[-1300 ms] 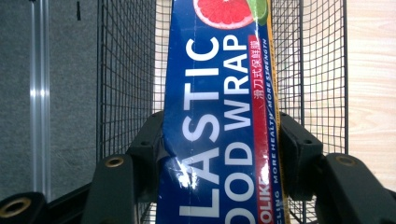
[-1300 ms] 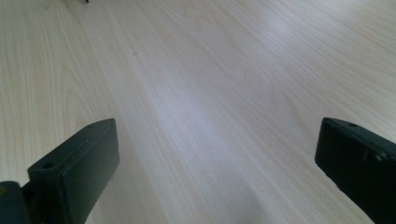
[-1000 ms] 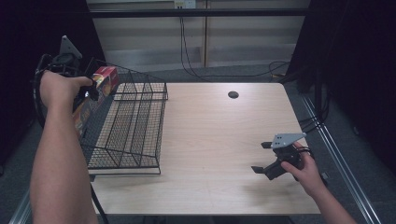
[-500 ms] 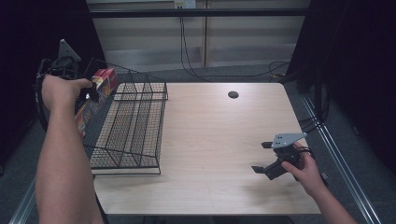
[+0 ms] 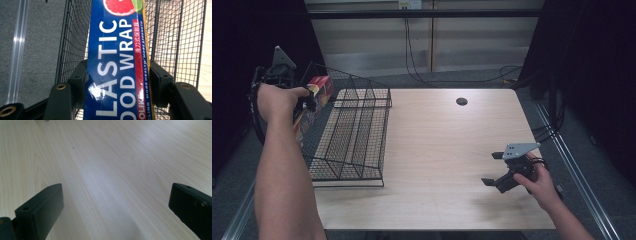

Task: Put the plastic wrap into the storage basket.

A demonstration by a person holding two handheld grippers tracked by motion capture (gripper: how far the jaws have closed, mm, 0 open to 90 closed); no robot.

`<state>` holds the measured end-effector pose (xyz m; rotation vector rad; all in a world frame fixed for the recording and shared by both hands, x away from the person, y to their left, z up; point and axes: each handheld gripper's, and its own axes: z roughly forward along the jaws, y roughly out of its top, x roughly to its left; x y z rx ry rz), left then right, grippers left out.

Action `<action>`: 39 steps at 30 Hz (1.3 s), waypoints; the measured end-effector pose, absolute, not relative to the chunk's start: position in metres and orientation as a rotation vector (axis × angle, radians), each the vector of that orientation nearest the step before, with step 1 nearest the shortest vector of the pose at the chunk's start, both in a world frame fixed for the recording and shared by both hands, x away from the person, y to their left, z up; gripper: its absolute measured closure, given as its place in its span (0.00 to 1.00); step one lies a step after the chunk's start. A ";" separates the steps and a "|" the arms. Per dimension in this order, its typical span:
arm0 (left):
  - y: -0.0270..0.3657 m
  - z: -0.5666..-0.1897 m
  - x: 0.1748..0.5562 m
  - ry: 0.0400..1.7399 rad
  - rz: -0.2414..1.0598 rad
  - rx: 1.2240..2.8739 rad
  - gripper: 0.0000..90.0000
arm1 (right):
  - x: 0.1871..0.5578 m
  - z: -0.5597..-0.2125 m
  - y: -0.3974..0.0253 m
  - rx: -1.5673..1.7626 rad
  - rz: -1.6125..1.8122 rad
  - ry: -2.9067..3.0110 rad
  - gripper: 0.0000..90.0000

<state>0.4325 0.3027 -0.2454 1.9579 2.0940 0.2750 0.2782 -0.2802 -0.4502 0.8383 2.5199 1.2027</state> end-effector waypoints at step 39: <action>0.301 -0.286 0.445 2.176 0.256 1.939 0.48 | 0.278 -0.451 -0.281 0.837 1.209 2.520 0.00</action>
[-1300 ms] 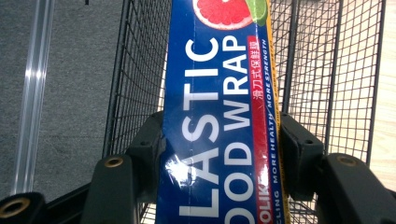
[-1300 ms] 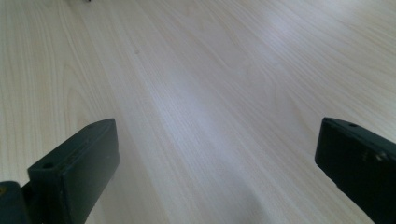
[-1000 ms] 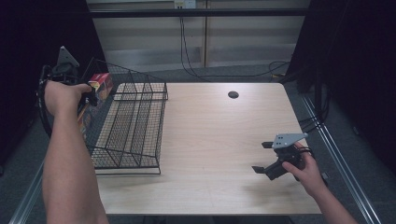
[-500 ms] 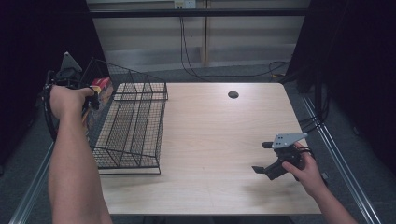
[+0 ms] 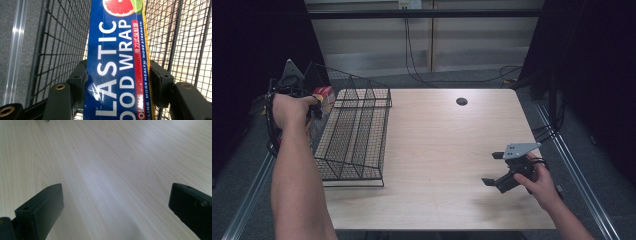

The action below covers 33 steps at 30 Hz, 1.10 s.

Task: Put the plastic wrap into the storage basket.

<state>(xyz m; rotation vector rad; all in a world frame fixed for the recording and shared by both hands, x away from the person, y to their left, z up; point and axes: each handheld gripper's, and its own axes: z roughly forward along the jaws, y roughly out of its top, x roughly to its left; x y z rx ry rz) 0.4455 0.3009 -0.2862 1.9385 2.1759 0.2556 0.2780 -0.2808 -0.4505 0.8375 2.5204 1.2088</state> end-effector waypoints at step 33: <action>0.288 -0.287 0.453 2.160 0.257 1.971 0.44 | 0.277 -0.451 -0.281 0.828 1.187 2.529 0.00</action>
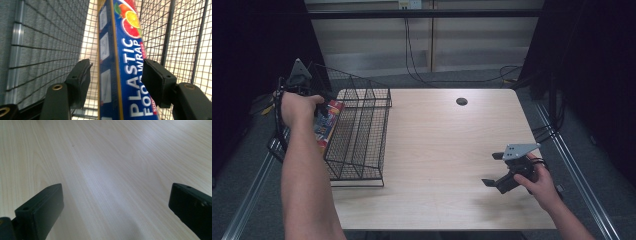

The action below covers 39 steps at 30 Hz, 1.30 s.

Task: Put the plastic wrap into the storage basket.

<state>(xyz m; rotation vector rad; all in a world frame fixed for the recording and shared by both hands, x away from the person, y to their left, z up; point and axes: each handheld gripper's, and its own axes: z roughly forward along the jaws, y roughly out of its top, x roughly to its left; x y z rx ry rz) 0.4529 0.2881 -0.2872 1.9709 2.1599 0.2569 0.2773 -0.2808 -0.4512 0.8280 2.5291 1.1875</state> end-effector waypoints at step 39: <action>0.219 -0.277 0.440 1.826 0.222 2.016 0.06 | 0.275 -0.450 -0.287 0.829 1.199 2.521 0.00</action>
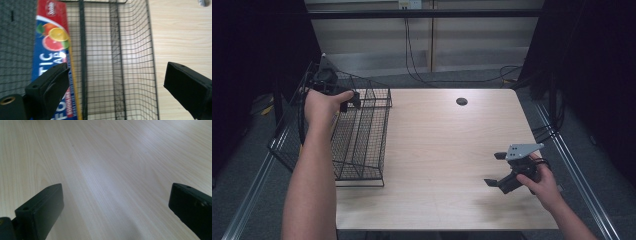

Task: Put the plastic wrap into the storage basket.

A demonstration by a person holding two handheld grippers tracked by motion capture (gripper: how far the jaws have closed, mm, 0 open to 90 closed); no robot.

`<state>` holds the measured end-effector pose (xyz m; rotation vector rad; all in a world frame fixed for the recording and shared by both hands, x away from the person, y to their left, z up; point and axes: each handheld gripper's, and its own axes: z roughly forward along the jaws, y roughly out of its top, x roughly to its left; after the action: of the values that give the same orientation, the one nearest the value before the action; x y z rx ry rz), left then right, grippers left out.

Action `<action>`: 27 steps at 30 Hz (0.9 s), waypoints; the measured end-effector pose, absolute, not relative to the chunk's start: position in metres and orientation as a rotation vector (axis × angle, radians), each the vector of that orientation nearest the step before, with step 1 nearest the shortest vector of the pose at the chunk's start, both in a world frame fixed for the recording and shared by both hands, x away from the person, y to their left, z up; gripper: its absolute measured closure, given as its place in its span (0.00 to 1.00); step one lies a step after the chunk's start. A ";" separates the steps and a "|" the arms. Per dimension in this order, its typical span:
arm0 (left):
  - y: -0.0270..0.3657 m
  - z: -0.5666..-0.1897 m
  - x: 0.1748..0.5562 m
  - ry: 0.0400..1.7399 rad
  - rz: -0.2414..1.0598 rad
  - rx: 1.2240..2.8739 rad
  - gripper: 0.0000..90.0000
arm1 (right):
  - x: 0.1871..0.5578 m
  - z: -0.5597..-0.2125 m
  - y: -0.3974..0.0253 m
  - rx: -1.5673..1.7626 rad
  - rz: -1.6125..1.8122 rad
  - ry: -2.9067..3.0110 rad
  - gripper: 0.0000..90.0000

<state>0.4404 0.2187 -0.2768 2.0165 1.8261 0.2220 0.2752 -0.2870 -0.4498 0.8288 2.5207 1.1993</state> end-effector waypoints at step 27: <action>0.162 -0.293 0.426 1.538 0.124 2.112 0.07 | 0.274 -0.449 -0.289 0.825 1.208 2.513 0.00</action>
<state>0.4261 0.1618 -0.2931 2.1119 1.5378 0.1242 0.2742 -0.2887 -0.4490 0.8254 2.5128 1.2080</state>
